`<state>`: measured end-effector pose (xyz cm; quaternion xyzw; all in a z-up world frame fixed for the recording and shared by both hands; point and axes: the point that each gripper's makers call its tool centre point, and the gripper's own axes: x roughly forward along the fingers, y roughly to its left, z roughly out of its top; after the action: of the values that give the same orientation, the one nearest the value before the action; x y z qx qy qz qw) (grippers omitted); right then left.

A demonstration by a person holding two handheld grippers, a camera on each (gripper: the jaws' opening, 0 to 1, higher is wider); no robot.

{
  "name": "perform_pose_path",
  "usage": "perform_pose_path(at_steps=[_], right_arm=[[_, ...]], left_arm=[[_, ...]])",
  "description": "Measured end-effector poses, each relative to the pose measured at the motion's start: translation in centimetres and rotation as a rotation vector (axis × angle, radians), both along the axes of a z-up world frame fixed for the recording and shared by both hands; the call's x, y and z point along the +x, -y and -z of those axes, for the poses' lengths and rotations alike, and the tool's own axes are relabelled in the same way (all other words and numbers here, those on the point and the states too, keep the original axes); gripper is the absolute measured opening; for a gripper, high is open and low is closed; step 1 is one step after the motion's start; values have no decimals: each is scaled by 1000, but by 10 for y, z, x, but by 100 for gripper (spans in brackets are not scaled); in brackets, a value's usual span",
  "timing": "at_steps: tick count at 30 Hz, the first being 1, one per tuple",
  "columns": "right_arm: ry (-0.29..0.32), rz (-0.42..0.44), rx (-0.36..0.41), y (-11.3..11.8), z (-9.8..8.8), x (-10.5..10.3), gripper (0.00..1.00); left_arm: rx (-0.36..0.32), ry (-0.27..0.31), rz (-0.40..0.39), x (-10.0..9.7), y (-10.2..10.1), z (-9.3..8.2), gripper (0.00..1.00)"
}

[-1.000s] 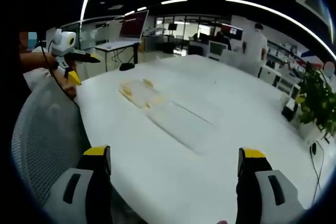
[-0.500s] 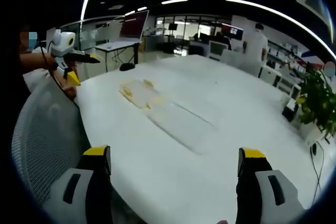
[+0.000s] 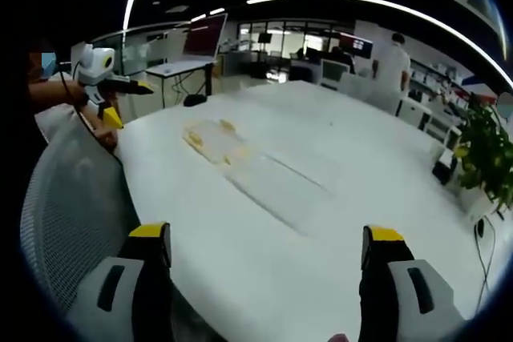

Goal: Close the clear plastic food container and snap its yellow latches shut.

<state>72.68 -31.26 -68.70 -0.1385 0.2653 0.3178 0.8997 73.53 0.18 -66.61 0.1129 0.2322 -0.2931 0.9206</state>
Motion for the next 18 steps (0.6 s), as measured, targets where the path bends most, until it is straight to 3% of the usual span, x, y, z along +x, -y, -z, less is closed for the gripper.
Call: perform_pose_path(at_steps=[18], right_arm=[[-24,-110,-13,-15,-9,8,92]], left_arm=[[24,-10,38,8,-3,-6,92]])
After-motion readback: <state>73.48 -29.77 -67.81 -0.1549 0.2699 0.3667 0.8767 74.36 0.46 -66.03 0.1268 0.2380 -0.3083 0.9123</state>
